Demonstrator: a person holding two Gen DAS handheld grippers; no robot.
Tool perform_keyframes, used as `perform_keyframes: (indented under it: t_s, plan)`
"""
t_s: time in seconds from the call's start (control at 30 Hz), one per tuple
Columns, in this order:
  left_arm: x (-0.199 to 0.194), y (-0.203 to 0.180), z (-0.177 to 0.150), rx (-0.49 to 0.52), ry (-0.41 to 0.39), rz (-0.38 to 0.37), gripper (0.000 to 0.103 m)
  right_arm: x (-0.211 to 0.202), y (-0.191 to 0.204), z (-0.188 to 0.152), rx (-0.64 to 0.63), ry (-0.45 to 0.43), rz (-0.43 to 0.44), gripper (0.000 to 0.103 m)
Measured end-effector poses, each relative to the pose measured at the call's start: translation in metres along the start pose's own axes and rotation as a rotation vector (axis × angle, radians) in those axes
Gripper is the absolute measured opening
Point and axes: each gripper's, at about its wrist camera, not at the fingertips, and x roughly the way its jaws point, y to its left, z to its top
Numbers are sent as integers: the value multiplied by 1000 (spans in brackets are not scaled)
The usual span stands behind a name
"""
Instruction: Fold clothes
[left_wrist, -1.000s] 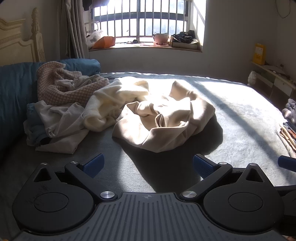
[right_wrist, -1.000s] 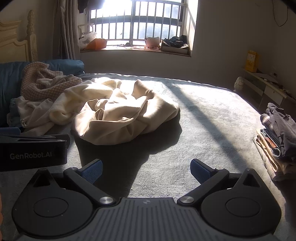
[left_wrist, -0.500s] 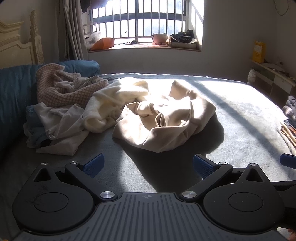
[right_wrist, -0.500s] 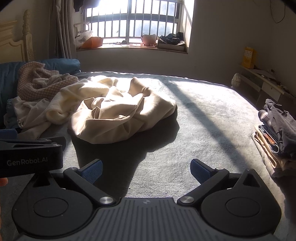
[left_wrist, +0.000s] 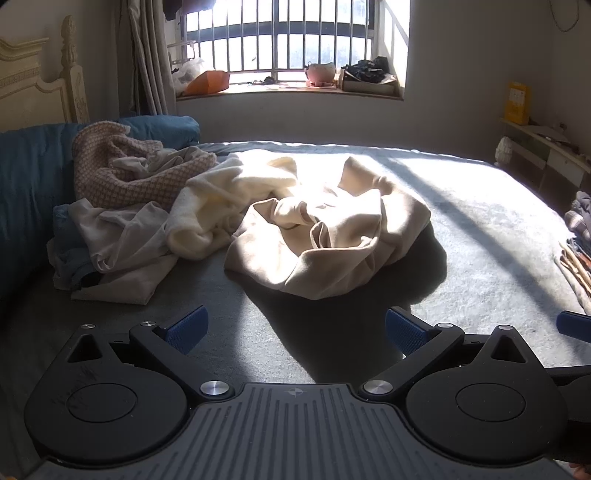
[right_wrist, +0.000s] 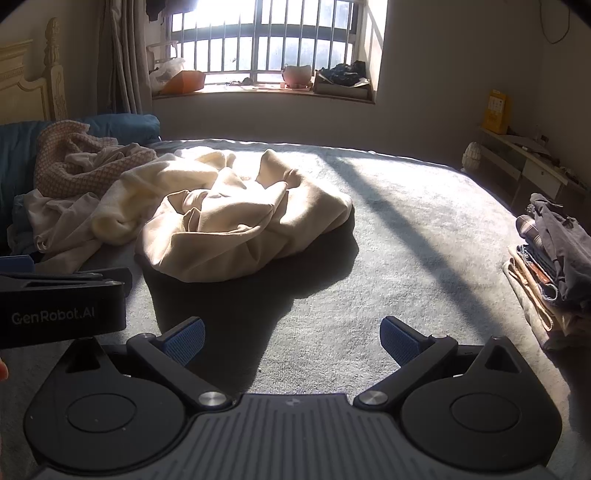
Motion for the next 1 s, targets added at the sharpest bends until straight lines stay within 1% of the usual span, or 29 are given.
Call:
perform_keyframes:
  t_s: [1.0]
  plan:
    - [6, 6, 0, -27, 19, 16, 103, 7, 4, -4, 8, 32, -8, 103]
